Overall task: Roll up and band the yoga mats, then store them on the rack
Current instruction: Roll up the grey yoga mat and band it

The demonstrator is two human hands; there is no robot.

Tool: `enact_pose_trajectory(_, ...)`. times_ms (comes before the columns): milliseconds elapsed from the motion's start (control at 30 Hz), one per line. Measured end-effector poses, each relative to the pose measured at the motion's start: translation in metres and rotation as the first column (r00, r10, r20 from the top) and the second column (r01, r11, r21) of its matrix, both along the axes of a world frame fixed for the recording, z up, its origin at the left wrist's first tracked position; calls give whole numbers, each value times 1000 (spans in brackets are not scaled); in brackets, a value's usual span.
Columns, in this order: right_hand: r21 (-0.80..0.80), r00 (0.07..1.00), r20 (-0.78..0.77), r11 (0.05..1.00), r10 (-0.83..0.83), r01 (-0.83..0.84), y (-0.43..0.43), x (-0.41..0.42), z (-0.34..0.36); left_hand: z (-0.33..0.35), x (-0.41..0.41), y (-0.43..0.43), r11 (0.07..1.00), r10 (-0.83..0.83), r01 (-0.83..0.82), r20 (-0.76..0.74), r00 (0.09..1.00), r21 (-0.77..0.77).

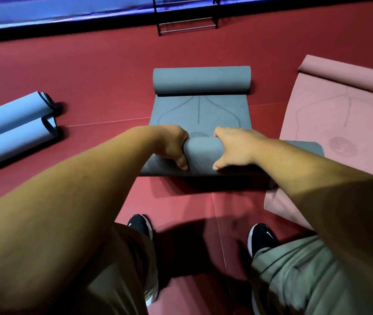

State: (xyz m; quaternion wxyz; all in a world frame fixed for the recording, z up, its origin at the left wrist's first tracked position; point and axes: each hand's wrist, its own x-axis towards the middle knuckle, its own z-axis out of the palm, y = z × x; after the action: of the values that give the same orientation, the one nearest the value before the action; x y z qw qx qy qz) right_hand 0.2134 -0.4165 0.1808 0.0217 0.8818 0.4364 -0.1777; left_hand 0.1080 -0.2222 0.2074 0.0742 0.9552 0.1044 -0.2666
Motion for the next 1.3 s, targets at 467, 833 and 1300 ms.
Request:
enact_pose_trajectory(467, 21, 957, -283, 997, -72, 81, -11, 14, -1, -6, 1, -30, 963, -166, 116, 195, 967, 245)
enact_pose_trajectory(833, 13, 997, -67, 1000, -28, 29, -6, 3, -6, 0, 9, -19, 998, -9, 8, 20, 1000, 61)
enact_pose_trajectory(1300, 20, 980, -186, 997, -76, 81, -8, 11, 5, -3, 5, -26, 981, -122, 90, 189, 974, 170)
